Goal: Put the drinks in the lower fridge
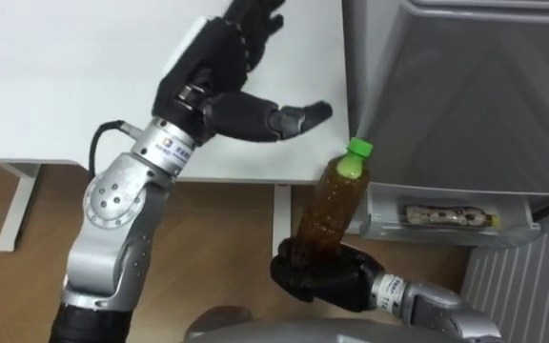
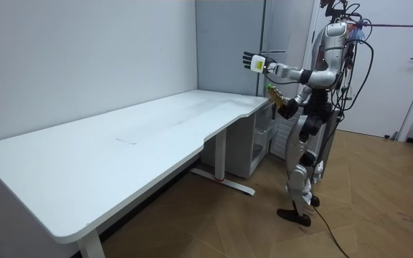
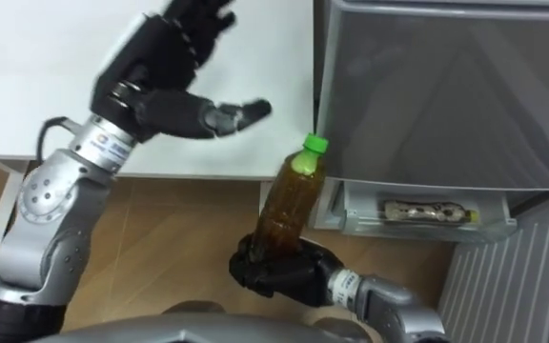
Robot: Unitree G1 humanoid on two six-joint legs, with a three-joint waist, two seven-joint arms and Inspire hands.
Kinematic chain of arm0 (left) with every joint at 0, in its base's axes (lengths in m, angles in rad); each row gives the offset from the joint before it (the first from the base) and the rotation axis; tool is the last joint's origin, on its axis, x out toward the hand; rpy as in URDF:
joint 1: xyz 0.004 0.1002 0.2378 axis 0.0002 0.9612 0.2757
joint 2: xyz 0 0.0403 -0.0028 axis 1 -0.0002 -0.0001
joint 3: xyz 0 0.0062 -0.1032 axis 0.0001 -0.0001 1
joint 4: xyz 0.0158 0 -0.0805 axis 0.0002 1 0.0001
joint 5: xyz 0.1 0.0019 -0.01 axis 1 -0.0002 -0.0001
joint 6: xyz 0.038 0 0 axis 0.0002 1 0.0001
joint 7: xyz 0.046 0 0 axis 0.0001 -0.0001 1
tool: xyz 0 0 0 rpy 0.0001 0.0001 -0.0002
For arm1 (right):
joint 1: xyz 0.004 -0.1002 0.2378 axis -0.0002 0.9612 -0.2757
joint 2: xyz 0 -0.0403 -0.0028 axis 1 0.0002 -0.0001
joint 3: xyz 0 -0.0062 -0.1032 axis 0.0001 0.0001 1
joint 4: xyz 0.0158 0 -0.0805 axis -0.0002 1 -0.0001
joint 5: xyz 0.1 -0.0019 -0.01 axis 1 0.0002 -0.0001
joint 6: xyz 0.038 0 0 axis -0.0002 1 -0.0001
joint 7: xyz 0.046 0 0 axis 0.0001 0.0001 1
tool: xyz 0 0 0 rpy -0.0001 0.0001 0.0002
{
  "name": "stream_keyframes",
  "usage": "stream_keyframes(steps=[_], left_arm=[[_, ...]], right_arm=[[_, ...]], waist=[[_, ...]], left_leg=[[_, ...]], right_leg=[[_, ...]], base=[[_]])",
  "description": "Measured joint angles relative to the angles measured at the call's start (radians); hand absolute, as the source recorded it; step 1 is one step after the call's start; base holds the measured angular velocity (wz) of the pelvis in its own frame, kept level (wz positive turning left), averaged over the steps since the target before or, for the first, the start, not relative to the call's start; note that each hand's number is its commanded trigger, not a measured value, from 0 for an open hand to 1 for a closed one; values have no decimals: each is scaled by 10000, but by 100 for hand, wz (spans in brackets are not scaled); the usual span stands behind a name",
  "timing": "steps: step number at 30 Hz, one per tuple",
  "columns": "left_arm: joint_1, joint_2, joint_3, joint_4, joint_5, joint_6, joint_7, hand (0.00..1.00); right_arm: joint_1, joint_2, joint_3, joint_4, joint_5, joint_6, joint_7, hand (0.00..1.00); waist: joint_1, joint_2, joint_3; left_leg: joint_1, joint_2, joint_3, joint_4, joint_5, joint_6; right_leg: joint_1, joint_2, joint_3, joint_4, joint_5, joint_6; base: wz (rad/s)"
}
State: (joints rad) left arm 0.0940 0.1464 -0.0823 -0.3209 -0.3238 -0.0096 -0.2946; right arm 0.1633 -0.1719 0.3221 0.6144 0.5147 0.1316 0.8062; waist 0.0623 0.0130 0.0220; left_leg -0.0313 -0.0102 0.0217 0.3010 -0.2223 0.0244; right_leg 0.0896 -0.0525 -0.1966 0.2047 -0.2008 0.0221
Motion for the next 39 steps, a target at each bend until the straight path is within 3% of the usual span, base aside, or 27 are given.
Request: stream_keyframes(steps=[3, 9, 13, 18, 33, 39], left_arm=[[0, -12, 357, -199, 8, -67, 447, 0], [-58, -54, 1291, -210, 6, -628, 1479, 0], [-32, -140, 1615, -149, 14, -656, 1850, 0], [496, -154, 1693, 23, 50, -656, 2471, 0], [1176, -175, 2028, 2941, -18, -646, 4972, 0], [1616, -173, 2059, 3430, -1070, -645, 5738, 0]], right_arm=[[57, 12, -219, -4, 37, -1, 1, 100], [186, -2, -614, 42, -57, -51, -7, 100], [369, 2, -695, 51, -185, -55, -7, 100], [628, -7, -810, 52, -386, -50, -135, 100], [799, 13, -1047, 29, -622, 1, -992, 100], [920, 0, -1060, 22, -516, 2, -1159, 100]], waist=[[156, -1, -2], [288, -8, -11], [540, -9, -32], [666, -22, -75], [869, -118, -149], [1198, -107, -158]], left_leg=[[33, 6, -1, -39, -1, -1], [254, -9, -69, -29, 2, -8], [472, -15, -70, -117, 7, -15], [608, -13, -8, -226, 16, -26], [627, -23, -50, -285, 20, -32], [770, -17, -7, -331, 20, -33]], right_leg=[[46, -2, -35, -4, 0, 0], [330, 2, -170, -38, 0, 0], [548, 3, -121, -157, 0, 0], [611, 2, -68, -174, 0, 1], [657, -8, -189, -205, -1, 2], [692, 5, -72, -205, -1, 1]], base=[[0], [6], [-4], [-3], [1], [-4]])
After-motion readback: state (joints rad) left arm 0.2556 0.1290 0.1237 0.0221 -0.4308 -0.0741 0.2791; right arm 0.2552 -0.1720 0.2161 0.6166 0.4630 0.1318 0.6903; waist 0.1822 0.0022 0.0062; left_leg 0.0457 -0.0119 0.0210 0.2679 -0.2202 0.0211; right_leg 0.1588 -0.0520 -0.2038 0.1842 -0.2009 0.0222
